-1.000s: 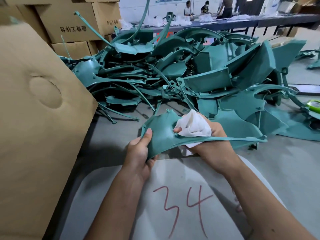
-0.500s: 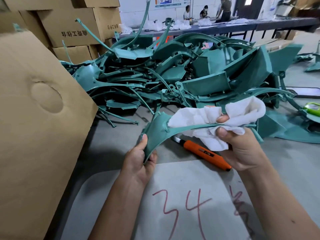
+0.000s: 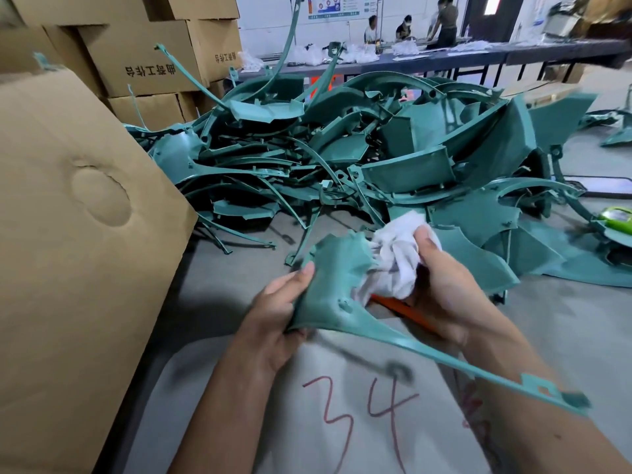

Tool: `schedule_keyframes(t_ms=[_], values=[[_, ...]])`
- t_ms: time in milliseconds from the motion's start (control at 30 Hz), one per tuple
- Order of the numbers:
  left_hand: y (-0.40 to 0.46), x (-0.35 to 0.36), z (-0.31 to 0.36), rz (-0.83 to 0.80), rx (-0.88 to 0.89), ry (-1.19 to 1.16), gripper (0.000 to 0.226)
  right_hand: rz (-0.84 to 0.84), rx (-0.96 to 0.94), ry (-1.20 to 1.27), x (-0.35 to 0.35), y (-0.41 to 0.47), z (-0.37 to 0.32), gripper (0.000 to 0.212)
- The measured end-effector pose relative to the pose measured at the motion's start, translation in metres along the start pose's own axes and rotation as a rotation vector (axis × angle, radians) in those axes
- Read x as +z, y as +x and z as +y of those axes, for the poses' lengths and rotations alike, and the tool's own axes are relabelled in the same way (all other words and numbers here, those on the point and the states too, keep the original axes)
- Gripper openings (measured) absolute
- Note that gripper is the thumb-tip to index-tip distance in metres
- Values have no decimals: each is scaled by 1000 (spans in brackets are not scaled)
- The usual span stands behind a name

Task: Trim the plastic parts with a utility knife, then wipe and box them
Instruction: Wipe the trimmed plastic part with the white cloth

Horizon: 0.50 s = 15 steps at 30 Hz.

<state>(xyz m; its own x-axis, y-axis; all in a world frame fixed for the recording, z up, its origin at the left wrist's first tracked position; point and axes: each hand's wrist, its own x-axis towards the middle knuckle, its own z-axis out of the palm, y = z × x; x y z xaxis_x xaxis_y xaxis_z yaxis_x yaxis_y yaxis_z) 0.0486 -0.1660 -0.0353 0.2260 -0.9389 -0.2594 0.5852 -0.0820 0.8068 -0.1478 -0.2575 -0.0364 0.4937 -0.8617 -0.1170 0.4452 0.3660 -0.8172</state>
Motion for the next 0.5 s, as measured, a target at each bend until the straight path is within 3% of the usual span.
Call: schedule_keyframes(t_ms=[100,200,333,433,500], values=[[3,7,-13,125,31,139,33,-187,106,-35,5,-11,3,50],[6,3,-17,147,60,198,29,-263,71,-146,9,-17,1,39],[5,0,-11,163,114,280,33,-190,17,-146,17,-16,1,36],[4,7,-3,179,16,-15,48,-99,-82,31,31,-13,5,21],[1,15,-2,92,-58,-112,61,16,-184,71,37,-9,8,20]])
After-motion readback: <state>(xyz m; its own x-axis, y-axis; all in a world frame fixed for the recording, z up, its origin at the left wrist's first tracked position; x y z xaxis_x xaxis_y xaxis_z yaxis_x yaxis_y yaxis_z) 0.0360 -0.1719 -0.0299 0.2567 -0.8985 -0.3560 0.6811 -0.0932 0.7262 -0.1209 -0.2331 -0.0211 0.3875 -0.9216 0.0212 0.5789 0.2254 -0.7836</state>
